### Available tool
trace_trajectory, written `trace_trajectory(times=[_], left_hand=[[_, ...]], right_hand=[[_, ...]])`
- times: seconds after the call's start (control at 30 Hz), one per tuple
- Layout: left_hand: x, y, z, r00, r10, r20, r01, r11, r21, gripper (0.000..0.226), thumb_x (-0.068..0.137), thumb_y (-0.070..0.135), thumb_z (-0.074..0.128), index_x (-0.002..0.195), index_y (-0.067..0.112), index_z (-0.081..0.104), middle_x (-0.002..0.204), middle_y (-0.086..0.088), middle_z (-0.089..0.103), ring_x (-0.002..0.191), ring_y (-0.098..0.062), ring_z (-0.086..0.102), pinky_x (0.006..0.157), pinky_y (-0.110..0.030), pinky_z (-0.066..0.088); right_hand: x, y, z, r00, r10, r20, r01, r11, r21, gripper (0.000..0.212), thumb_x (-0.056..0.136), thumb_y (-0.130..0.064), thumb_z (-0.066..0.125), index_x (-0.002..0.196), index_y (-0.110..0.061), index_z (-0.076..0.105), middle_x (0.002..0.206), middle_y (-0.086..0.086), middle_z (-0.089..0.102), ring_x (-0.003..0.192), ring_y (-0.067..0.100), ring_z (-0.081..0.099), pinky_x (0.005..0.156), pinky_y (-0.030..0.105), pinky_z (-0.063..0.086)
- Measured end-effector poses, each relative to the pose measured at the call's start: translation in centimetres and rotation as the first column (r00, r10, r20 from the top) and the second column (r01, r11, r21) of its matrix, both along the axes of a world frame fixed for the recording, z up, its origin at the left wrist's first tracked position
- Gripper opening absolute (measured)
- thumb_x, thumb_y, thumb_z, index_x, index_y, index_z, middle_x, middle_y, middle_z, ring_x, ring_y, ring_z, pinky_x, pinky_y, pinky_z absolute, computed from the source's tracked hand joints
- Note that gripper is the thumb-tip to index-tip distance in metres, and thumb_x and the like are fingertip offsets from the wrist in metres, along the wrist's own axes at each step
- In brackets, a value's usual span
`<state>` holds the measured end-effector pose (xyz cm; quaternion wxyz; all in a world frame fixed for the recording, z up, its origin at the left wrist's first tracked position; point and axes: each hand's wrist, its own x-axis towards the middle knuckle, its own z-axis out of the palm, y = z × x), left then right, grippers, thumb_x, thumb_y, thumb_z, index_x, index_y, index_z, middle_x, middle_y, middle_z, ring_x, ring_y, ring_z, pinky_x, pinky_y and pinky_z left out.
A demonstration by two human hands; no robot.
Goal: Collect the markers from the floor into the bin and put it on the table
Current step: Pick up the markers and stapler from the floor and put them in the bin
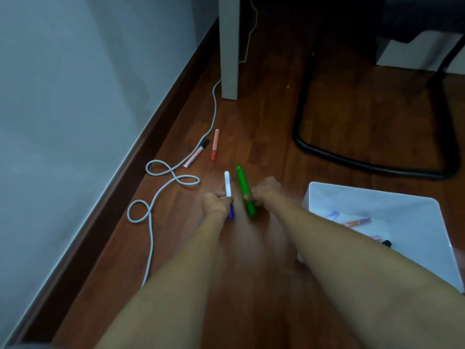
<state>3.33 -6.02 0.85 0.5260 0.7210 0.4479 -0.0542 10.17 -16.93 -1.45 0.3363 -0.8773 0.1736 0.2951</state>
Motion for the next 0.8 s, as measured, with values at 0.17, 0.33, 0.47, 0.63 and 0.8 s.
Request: trace_trajectory(times=[0.17, 0.33, 0.47, 0.63, 0.8], left_hand=[[0.9, -0.7, 4.0, 0.994, 0.003, 0.112, 0.003, 0.998, -0.056, 0.016, 0.077, -0.006, 0.07, 0.085, 0.007, 0.066, 0.089, -0.015, 0.065, 0.082, -0.026, 0.062, 0.087, -0.042, 0.055], [2.8, -5.5, 8.6, 0.979, -0.086, 0.187, 0.115, 0.982, -0.15, 0.024, 0.074, -0.004, 0.074, 0.093, 0.008, 0.066, 0.1, -0.021, 0.07, 0.094, -0.032, 0.069, 0.094, -0.045, 0.056], [2.4, -10.5, 10.5, 0.96, -0.226, 0.166, 0.247, 0.961, -0.122, 0.026, 0.068, 0.003, 0.077, 0.092, 0.012, 0.071, 0.1, -0.015, 0.074, 0.089, -0.023, 0.069, 0.092, -0.039, 0.057], [-0.6, -15.5, 10.3, 0.931, -0.351, 0.103, 0.362, 0.925, -0.114, 0.026, 0.066, 0.005, 0.081, 0.072, 0.019, 0.06, 0.101, -0.012, 0.074, 0.093, -0.027, 0.071, 0.088, -0.039, 0.059], [-2.4, -17.8, 9.4, 0.89, -0.452, 0.056, 0.455, 0.888, -0.069, 0.023, 0.075, 0.0, 0.073, 0.085, 0.016, 0.06, 0.094, -0.012, 0.07, 0.099, -0.031, 0.069, 0.087, -0.036, 0.057]], right_hand=[[1.2, -2.4, 7.5, 0.975, -0.211, 0.074, 0.194, 0.962, 0.194, 0.053, 0.058, -0.021, 0.097, 0.102, -0.001, 0.075, 0.103, 0.013, 0.076, 0.088, 0.024, 0.076, 0.081, 0.039, 0.063], [0.3, -7.8, 11.3, 0.93, -0.337, 0.145, 0.297, 0.923, 0.244, 0.027, 0.064, -0.019, 0.094, 0.065, -0.015, 0.068, 0.1, 0.01, 0.077, 0.096, 0.024, 0.073, 0.091, 0.039, 0.059], [-2.1, -12.7, 11.1, 0.909, -0.386, 0.157, 0.343, 0.907, 0.243, 0.026, 0.063, -0.017, 0.094, 0.06, -0.014, 0.069, 0.09, 0.013, 0.078, 0.09, 0.028, 0.075, 0.09, 0.041, 0.06], [-5.6, -17.0, 10.9, 0.925, -0.376, 0.045, 0.356, 0.903, 0.24, 0.022, 0.067, -0.009, 0.091, 0.078, 0.0, 0.074, 0.091, 0.019, 0.077, 0.083, 0.03, 0.076, 0.086, 0.044, 0.062], [-8.5, -19.7, 10.5, 0.924, -0.381, 0.019, 0.368, 0.903, 0.221, 0.019, 0.067, -0.003, 0.089, 0.072, 0.001, 0.072, 0.087, 0.023, 0.076, 0.078, 0.034, 0.075, 0.083, 0.046, 0.062]])
